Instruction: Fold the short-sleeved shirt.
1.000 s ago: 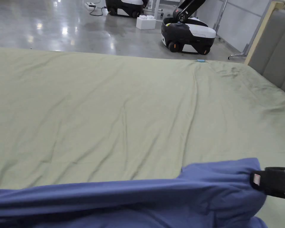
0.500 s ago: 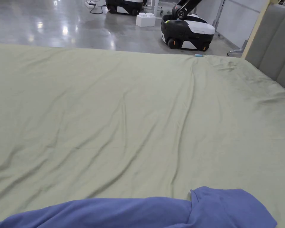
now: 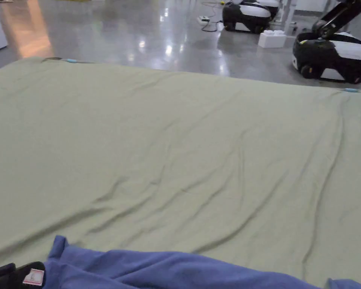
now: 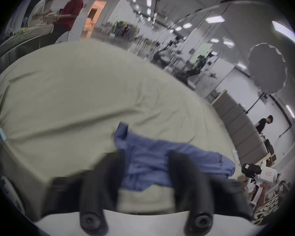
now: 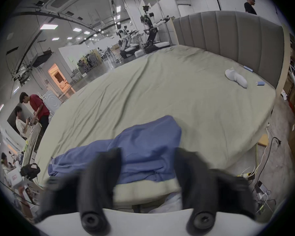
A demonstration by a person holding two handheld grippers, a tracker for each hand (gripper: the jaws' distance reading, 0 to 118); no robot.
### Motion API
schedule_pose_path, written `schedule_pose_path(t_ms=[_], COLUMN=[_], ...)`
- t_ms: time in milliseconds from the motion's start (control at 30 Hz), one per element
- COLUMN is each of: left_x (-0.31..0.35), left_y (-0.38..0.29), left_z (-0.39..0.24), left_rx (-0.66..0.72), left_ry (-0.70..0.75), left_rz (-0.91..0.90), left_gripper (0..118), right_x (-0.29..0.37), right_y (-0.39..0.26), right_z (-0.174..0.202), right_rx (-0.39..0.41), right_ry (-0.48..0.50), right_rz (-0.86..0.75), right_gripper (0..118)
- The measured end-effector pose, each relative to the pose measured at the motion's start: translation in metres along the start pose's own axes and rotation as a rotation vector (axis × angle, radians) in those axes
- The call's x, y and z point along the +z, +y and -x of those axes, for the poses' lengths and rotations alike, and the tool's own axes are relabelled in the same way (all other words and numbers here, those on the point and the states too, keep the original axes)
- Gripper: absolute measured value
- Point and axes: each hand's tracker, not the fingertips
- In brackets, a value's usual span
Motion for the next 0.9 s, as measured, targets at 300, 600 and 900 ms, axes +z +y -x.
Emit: schedule_pose_path(t_ms=[300, 600, 900], left_x=[-0.025, -0.084, -0.162], left_y=[0.002, 0.026, -0.002], left_z=[0.045, 0.125, 0.108], left_rx=[0.216, 0.454, 0.597], left_ry=[-0.073, -0.558, -0.552], left_rz=[0.026, 0.211, 0.438], left_gripper=[0, 109, 29], right_x=[-0.021, -0.019, -0.026], right_y=[-0.005, -0.001, 0.007], right_z=[0.015, 0.047, 0.096], right_rx=[0.035, 0.088, 0.153], right_ry=[0.095, 0.074, 0.141], right_rz=[0.073, 0.099, 0.142], right_gripper=[2, 2, 2])
